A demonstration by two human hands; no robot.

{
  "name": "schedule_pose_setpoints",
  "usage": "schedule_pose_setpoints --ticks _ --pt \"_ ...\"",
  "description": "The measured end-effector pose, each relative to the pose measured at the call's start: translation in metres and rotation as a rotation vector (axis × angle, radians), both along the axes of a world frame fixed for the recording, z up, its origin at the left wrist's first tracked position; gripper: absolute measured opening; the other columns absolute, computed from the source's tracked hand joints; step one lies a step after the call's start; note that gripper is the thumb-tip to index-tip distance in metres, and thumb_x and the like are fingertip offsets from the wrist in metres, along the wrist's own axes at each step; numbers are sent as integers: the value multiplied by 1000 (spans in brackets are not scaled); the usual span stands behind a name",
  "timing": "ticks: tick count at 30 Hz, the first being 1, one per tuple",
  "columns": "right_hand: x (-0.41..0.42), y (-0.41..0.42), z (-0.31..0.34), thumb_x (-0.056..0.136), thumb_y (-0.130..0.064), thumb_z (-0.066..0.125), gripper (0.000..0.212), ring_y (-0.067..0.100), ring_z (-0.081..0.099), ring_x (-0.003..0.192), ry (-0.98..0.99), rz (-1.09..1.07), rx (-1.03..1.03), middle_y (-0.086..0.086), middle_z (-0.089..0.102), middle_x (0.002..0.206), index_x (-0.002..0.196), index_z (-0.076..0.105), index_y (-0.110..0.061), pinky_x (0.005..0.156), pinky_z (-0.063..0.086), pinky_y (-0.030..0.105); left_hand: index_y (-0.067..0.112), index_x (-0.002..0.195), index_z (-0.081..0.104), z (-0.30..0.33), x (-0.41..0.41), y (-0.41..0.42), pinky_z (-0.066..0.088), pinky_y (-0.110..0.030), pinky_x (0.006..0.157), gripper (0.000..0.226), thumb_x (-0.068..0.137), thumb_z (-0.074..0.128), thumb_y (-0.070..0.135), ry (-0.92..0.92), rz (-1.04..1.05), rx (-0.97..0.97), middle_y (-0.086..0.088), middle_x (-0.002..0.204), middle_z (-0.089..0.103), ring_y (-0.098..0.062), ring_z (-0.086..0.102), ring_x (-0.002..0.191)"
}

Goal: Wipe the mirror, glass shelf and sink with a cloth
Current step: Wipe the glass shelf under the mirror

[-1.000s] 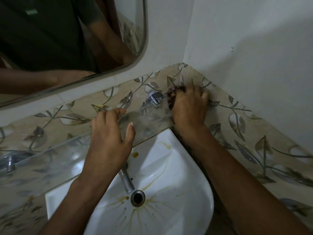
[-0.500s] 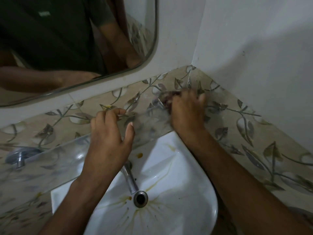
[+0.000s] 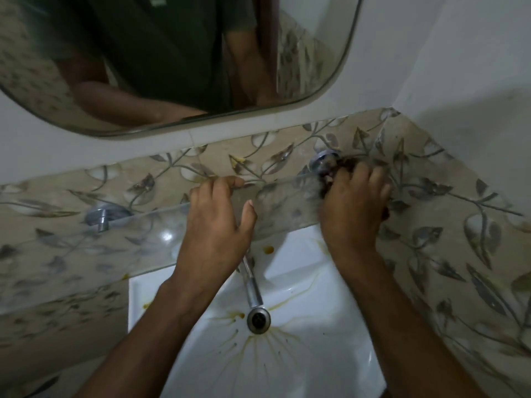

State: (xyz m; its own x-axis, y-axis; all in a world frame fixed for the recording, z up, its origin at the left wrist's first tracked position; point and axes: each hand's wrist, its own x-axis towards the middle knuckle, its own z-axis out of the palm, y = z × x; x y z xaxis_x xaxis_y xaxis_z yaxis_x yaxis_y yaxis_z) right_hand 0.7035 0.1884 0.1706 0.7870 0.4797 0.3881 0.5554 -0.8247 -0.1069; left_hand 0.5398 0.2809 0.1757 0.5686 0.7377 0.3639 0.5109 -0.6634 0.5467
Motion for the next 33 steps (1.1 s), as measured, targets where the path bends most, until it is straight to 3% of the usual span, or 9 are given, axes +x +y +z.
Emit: schedule_pose_setpoints --ticks 3,7,11,15,20,24,26,30,33 --pt "-42 21 -5 88 -14 32 44 35 44 116 56 242 43 17 55 126 122 60 -7 97 37 46 18 122 54 0 -13 5 30 -21 94 31 92 55 23 -37 43 -5 2 114 50 -17 43 111" --pt "-96 46 -11 88 -16 57 35 30 46 110 106 525 85 9 57 121 122 64 -17 90 39 44 17 120 57 2 -27 12 29 -16 92 29 91 54 17 -85 91 11 2 114 52 -17 45 109" --pt "-60 40 -7 83 -38 63 27 29 45 113 90 425 60 6 55 121 108 71 -30 89 37 45 18 120 57 7 -43 16 28 -13 93 32 90 50 22 -126 118 30 7 112 49 -10 41 106" --pt "-24 34 -8 94 -39 51 32 33 41 122 133 253 2 10 47 133 121 65 -29 94 39 50 18 122 56 7 -60 21 27 -9 90 31 91 53 18 -121 160 27 9 111 46 -9 41 106" --pt "-96 53 -11 94 -27 51 29 34 50 108 44 460 31 10 55 124 120 62 -21 82 44 44 19 122 55 7 -73 21 31 -21 94 31 91 53 20 -126 203 6 9 113 44 -13 44 109" --pt "-155 69 -10 89 -26 60 25 31 51 102 124 743 109 3 57 117 113 66 -23 76 46 45 19 119 55 9 -79 24 27 -6 91 29 90 53 18 -164 227 23 7 115 46 -5 37 107" --pt "-149 66 -8 87 -28 62 27 28 50 100 174 799 125 1 55 116 114 66 -26 75 46 42 20 120 54 10 -81 26 27 -7 90 30 90 51 20 -171 223 40 7 115 46 -2 34 105" --pt "-87 49 -7 89 -32 66 31 27 50 105 194 577 106 4 53 119 119 66 -25 84 52 43 21 122 53 11 -87 26 27 -16 91 39 88 43 35 -149 197 38 7 114 46 -1 34 103" --pt "-53 43 -6 90 -32 63 35 33 49 110 186 400 104 11 52 124 123 65 -22 86 50 43 21 123 53 10 -96 26 27 -7 89 37 90 44 33 -142 208 42 7 113 46 -1 34 104"
